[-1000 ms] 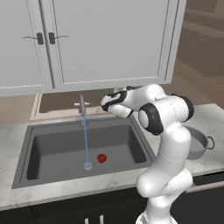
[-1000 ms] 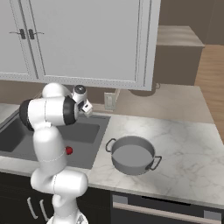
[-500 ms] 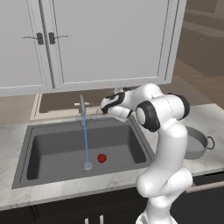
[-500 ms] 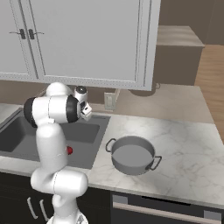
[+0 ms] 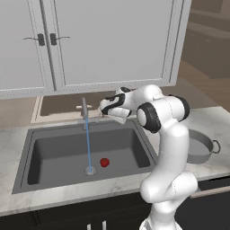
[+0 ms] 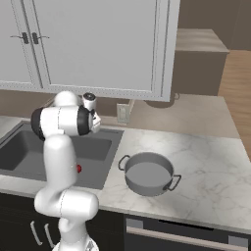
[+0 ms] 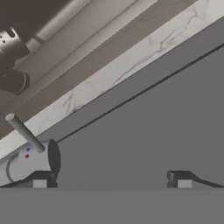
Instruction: Dump the tomato from the pot into the sink. Then turn on the water and wash the tomato. Then turn off the water and put the tomato back in the pot.
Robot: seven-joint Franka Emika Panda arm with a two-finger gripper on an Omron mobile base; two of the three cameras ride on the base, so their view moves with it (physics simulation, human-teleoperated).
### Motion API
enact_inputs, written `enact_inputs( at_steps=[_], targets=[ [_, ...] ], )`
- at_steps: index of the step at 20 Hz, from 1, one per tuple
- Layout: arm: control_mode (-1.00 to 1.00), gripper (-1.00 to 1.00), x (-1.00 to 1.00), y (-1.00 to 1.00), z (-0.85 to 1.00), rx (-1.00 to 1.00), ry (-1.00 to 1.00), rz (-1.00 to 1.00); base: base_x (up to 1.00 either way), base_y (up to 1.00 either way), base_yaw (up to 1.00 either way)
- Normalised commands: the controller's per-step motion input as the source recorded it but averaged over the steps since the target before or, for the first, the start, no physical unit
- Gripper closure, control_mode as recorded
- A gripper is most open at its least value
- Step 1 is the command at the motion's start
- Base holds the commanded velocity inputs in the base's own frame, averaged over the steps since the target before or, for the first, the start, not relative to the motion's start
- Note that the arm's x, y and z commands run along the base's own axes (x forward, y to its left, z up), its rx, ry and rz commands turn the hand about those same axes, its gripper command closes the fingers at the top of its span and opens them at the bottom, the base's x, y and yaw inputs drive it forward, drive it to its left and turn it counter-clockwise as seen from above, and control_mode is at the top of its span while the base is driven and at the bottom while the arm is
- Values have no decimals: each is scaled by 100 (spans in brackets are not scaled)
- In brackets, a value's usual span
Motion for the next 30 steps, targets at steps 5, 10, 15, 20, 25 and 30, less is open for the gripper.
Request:
enact_inputs(
  at_steps=[5, 10, 15, 20, 25, 30],
  targets=[
    [-100, -100, 25, 4, -5, 0, 1, 0, 0, 0, 0],
    [-100, -100, 17, 6, -9, 0, 0, 0, 0, 0, 0],
    [-100, -100, 2, 1, -13, 0, 0, 0, 0, 0, 0],
    [-100, -100, 0, 0, -19, 0, 0, 0, 0, 0, 0],
    [-100, -100, 0, 0, -11, 0, 0, 0, 0, 0, 0],
    [-100, -100, 10, 0, -1, 0, -7, 0, 0, 0, 0]
  ],
)
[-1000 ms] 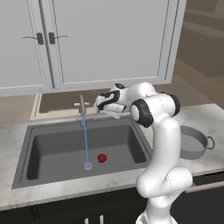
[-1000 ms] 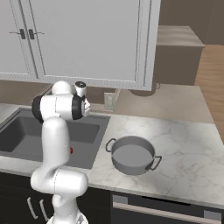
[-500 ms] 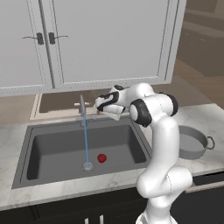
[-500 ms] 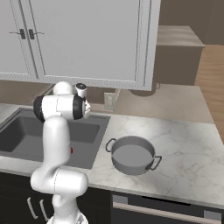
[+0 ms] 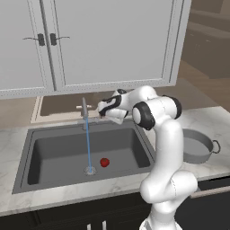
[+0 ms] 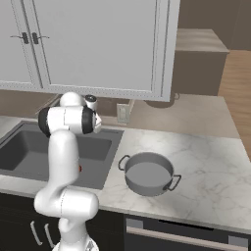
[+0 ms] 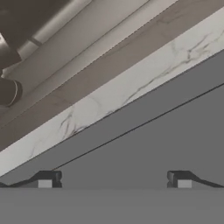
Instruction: Dump the tomato from the pot into the sink. Then turn on the water and wash the tomato. Then turn off the water and put the tomato back in the pot.
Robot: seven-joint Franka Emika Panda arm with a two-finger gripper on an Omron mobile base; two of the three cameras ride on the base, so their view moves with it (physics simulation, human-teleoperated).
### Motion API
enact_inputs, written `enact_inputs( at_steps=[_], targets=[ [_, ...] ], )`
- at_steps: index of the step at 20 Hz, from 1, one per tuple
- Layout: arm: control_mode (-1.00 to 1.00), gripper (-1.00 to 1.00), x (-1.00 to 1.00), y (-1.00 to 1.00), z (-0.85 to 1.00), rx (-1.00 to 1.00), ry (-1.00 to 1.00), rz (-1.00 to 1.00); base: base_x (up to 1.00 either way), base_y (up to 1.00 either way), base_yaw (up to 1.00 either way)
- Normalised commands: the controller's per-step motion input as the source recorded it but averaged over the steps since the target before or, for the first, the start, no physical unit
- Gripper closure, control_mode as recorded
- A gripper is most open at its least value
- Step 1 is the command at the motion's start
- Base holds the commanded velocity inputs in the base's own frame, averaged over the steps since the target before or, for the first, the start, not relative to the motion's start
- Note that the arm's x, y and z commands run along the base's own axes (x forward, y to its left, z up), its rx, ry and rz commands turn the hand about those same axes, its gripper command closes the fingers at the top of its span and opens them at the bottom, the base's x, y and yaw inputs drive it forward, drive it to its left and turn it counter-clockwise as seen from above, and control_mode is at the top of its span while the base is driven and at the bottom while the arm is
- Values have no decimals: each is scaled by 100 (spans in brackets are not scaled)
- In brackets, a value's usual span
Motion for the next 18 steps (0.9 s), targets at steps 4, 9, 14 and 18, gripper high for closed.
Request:
enact_inputs(
  at_steps=[4, 9, 14, 18],
  targets=[
    [-100, -100, 23, 0, -1, 0, -7, 0, 0, 0, 0],
    [-100, -100, 23, 0, -1, 0, -7, 0, 0, 0, 0],
    [-100, -100, 22, 8, -1, 0, -7, 0, 0, 0, 0],
    [-100, -100, 22, 26, 0, 0, -7, 2, 0, 0, 0]
  ],
)
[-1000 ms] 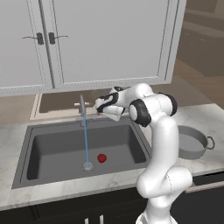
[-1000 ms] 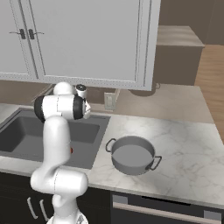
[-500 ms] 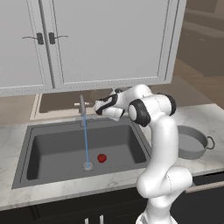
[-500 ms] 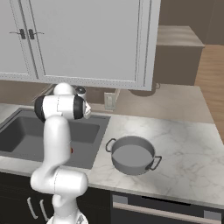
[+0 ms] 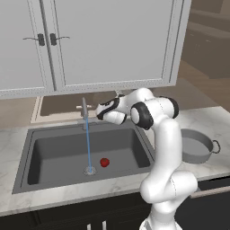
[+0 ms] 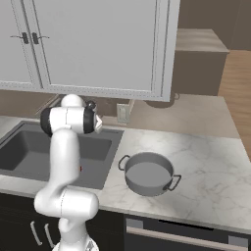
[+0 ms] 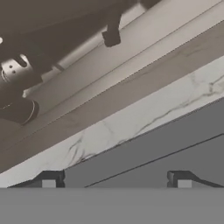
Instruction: Dump the tomato from the pot into the sink. Then turn on the water and wash the tomato. Then turn off the water and put the tomato back in the pot.
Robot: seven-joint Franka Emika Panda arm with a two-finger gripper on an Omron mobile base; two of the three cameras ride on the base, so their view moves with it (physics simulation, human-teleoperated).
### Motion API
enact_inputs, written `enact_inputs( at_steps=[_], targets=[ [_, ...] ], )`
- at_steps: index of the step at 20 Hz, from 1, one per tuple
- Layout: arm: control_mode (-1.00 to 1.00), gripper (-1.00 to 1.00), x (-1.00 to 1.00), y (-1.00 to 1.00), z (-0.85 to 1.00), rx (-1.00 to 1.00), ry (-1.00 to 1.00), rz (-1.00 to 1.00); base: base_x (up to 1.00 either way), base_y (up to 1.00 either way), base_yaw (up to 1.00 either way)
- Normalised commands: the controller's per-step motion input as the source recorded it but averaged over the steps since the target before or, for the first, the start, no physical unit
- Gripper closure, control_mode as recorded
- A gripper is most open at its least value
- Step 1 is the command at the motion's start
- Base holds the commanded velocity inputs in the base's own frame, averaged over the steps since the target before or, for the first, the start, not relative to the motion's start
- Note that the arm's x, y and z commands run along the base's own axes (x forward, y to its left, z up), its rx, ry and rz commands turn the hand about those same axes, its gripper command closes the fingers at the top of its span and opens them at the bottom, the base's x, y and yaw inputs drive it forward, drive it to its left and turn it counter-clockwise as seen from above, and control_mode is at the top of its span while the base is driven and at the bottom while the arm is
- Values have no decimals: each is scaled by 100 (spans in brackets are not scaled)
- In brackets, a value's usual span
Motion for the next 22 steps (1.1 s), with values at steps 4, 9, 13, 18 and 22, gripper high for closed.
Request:
enact_inputs(
  at_steps=[4, 9, 13, 18, 22],
  targets=[
    [-100, -100, 24, 42, 0, 0, -5, 2, 0, 0, 0],
    [-100, -100, 32, 54, 0, 3, -3, 4, 0, 0, 0],
    [-100, -100, 38, 54, 0, 6, -1, 5, 0, 0, 0],
    [-100, -100, 44, 55, 0, 6, 0, 4, 0, 0, 0],
    [-100, -100, 19, 16, 6, 2, 0, 0, 0, 0, 0]
  ],
)
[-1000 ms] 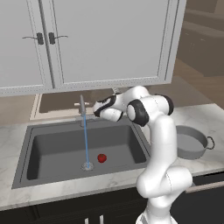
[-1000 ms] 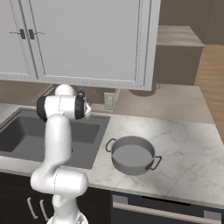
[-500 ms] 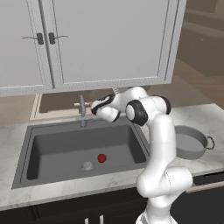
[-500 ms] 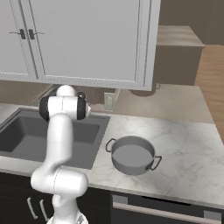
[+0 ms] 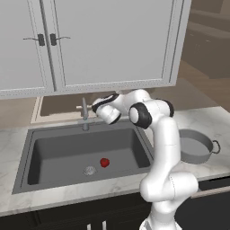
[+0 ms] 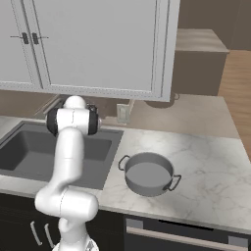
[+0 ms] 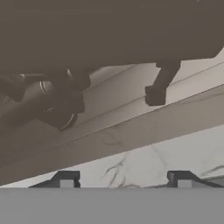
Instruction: Dump the tomato from the pot into the sink. Then turn on the water and wash the tomato. Then turn off the water and put the tomato back in the pot.
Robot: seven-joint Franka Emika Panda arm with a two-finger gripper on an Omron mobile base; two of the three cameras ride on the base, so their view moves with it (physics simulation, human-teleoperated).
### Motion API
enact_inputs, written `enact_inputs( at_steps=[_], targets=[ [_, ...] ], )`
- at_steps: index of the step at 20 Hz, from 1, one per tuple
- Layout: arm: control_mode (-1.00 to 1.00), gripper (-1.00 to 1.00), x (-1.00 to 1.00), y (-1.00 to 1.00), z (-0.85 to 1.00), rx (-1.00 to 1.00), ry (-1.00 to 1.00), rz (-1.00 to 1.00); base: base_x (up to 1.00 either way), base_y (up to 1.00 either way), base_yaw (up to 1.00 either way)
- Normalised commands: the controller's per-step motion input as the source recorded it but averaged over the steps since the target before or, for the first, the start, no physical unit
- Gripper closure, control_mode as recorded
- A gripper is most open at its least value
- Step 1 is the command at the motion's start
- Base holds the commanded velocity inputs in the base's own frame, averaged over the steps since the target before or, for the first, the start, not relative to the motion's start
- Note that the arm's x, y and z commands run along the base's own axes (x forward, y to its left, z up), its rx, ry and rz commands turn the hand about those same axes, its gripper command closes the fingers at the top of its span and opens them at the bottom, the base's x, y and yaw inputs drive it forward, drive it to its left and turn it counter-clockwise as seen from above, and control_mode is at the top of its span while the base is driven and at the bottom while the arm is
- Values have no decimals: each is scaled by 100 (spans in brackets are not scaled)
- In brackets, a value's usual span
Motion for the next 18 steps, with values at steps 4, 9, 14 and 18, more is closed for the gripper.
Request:
enact_inputs(
  at_steps=[4, 9, 14, 18],
  targets=[
    [-100, -100, -15, -22, 37, 0, 8, 0, 0, 0, 0],
    [-100, -100, -57, -48, 58, 0, 12, -1, 0, 0, 0],
    [-100, -100, -66, -40, 81, 0, 17, 0, 0, 0, 0],
    [-100, -100, -71, -25, 86, 0, 19, 0, 0, 0, 0]
  ],
)
